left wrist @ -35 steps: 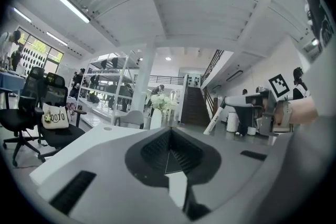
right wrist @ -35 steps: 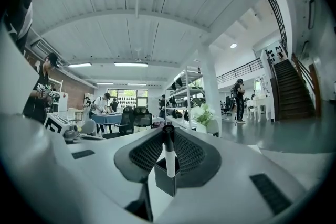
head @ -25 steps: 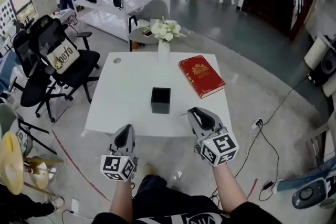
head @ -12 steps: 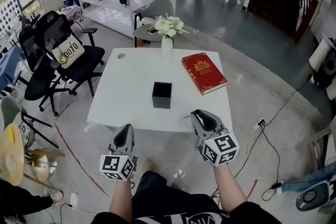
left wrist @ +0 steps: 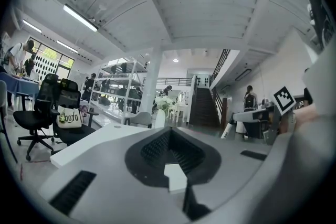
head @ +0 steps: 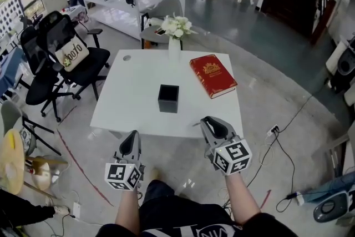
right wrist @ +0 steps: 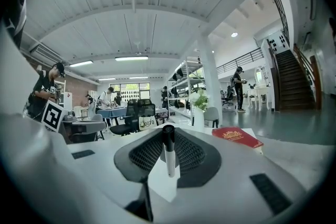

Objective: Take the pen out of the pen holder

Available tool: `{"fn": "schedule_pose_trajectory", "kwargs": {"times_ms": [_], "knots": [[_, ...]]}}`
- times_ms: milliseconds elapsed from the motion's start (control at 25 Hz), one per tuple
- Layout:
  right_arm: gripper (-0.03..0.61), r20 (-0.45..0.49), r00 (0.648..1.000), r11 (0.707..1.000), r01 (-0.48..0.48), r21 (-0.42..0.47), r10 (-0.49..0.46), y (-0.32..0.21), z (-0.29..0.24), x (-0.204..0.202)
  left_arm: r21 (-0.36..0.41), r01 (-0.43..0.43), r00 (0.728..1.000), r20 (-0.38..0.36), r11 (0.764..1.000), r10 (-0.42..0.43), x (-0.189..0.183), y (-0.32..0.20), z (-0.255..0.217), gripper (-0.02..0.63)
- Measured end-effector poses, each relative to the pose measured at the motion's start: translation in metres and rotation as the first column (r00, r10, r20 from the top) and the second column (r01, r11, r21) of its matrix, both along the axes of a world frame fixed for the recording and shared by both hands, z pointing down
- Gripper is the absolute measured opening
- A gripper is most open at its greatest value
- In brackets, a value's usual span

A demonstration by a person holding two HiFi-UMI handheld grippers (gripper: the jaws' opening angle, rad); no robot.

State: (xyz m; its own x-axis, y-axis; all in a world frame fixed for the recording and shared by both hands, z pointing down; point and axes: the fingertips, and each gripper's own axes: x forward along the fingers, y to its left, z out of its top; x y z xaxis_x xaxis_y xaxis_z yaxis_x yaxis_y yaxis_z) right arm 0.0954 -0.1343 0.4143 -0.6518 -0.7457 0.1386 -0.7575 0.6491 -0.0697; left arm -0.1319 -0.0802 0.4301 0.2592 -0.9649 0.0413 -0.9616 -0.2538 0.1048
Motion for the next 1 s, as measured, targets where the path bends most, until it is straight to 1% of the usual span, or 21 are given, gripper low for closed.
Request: {"fn": "schedule_pose_trajectory", "kwargs": {"times_ms": [520,1000], "knots": [[0.080,-0.008,1.000,1.000,0.002,-0.006,-0.002,-0.0003,-0.0003,0.0071,0.002,-0.005,1.000,-0.015,1.000,0.006,0.0066,-0.0033,-0.0020,0.005],[0.080,0.003,1.000,1.000,0.011,-0.012,-0.011,-0.0037,0.0023,0.0006,-0.008,0.000,1.000,-0.010,1.000,0.000,-0.0002,-0.0047,-0.0004,0.005]]}}
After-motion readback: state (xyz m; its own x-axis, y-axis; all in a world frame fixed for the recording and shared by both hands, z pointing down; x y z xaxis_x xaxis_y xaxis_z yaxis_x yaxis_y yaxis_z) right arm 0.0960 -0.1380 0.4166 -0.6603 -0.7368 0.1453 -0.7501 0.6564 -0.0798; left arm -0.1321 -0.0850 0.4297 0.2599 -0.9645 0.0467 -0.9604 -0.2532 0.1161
